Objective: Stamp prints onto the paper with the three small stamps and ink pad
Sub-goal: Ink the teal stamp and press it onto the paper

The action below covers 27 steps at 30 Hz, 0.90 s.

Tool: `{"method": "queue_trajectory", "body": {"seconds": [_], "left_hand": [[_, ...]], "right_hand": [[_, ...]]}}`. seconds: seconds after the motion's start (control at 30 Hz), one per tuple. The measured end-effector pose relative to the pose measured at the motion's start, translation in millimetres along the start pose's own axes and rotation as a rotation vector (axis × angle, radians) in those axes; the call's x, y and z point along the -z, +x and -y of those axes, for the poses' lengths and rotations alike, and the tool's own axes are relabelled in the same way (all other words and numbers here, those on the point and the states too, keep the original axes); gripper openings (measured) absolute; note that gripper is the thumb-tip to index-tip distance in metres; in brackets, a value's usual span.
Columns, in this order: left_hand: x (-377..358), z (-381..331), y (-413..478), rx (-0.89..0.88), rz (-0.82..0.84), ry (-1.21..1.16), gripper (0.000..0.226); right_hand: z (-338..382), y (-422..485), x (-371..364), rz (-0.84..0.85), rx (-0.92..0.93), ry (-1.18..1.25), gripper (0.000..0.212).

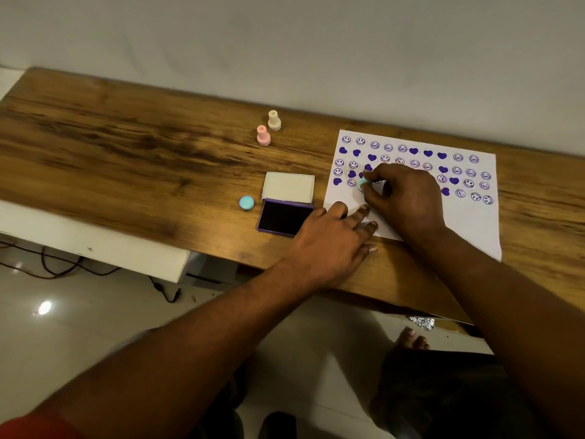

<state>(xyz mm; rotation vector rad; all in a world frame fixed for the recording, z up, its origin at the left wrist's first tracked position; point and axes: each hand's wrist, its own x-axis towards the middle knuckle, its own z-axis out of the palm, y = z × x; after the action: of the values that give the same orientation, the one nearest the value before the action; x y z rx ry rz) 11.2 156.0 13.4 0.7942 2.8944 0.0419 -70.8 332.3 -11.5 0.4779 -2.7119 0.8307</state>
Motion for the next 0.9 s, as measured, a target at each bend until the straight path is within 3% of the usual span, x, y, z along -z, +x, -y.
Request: {"method": "queue_trajectory", "body": {"seconds": [0.33,0.57,0.73,0.9], "left_hand": [[-0.1,-2.0,0.4,0.004,-0.029,-0.006,0.056],[0.8,0.8,-1.7,-0.004,-0.033,-0.061,0.057],[1.7,4.1,-4.0,-0.017,-0.094,-0.080,0.057],[9.0,19.0,-6.0,0.019,-0.205,-0.155,0.054]], "right_hand": [[1.9,1.9,4.9,0.034,-0.021,0.015,0.018],[-1.7,22.9,22.2,-0.183,-0.543,0.778,0.024],[-1.9,30.3,18.5,-0.219,-0.740,0.868,0.032],[8.8,37.0,16.4,-0.185,-0.820,0.923,0.032]]}}
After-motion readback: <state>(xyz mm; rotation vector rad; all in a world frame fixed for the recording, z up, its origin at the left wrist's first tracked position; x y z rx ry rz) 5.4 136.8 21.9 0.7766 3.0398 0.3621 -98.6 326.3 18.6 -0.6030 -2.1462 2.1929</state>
